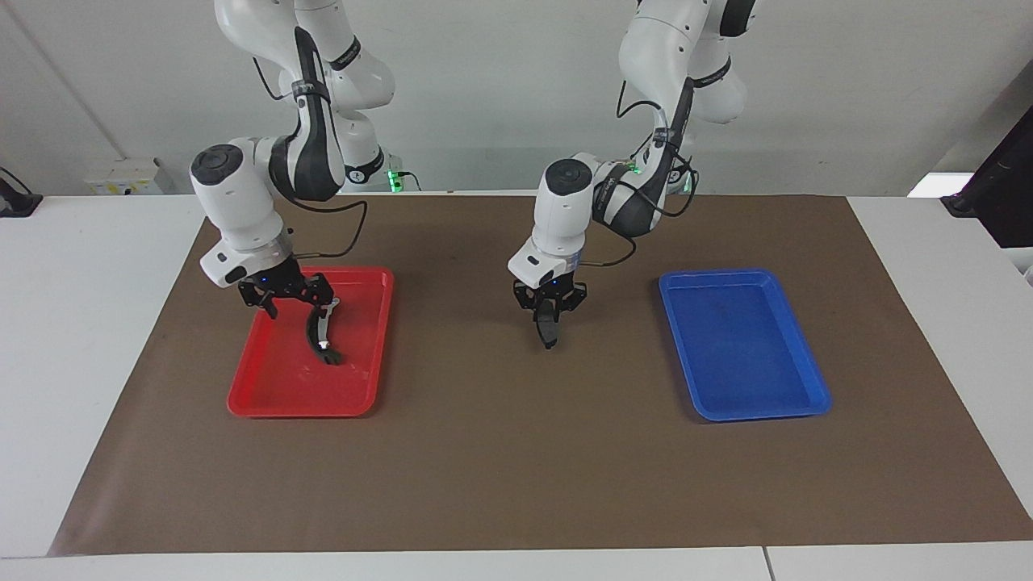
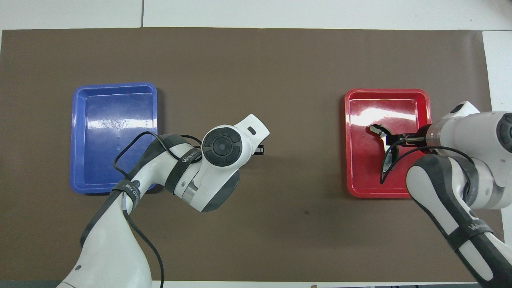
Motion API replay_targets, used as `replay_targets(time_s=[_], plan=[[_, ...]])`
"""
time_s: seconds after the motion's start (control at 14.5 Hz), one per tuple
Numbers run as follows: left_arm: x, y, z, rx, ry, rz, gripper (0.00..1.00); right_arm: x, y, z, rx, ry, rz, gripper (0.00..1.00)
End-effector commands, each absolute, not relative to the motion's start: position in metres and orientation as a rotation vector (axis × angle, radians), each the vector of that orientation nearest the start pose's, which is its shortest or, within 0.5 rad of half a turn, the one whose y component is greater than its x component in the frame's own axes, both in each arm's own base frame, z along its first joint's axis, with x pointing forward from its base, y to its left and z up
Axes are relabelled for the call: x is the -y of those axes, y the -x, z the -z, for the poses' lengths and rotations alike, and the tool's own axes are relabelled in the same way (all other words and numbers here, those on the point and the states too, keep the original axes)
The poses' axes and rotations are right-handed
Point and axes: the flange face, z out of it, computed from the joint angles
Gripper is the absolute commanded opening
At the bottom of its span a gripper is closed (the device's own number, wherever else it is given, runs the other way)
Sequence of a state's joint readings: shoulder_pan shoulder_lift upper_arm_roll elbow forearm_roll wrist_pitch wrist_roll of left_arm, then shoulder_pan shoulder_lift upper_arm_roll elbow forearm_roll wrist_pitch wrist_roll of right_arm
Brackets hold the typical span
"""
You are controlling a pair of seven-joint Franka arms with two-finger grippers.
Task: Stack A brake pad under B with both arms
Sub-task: 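Lower the flat pad at center while the right gripper grasps the curved pad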
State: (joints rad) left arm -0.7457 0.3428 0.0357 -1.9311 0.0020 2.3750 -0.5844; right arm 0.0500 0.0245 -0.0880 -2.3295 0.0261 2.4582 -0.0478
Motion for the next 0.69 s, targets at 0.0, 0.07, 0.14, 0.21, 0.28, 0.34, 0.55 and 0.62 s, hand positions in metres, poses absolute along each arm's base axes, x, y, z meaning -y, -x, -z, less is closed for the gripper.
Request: replay_targets(time_s=[0.0,0.07,0.14,0.21,0.28,0.34,0.55,0.62], plan=[[0.419,-0.471,-0.316,-0.212,3.178,0.151,0.62,0.02,-0.52,-0.322,0.051,3.117,0.194,0.98],[0.418,-0.469,-0.313,-0.214,3.172,0.139,0.69,0.018,-0.521,-0.317,0.057,3.116,0.188,0.98],[0.417,-0.468,-0.313,-0.214,3.172,0.137,0.72,0.018,-0.52,-0.314,0.056,3.114,0.183,0.98],[0.417,-0.468,-0.313,-0.211,3.168,0.127,0.75,0.018,-0.519,-0.31,0.078,3.114,0.169,0.97],[0.417,-0.469,-0.316,-0.208,3.168,0.129,0.78,0.018,-0.518,-0.303,0.105,3.113,0.151,0.96],[0.415,-0.47,-0.321,-0.206,3.17,0.133,0.78,0.018,-0.517,-0.298,0.116,3.11,0.135,0.95],[0.385,-0.478,-0.354,-0.176,3.159,0.105,0.83,0.01,-0.519,-0.292,0.115,3.099,0.154,0.91],[0.367,-0.484,-0.366,-0.18,3.158,0.105,0.87,0.005,-0.519,-0.292,0.116,3.091,0.155,0.89]])
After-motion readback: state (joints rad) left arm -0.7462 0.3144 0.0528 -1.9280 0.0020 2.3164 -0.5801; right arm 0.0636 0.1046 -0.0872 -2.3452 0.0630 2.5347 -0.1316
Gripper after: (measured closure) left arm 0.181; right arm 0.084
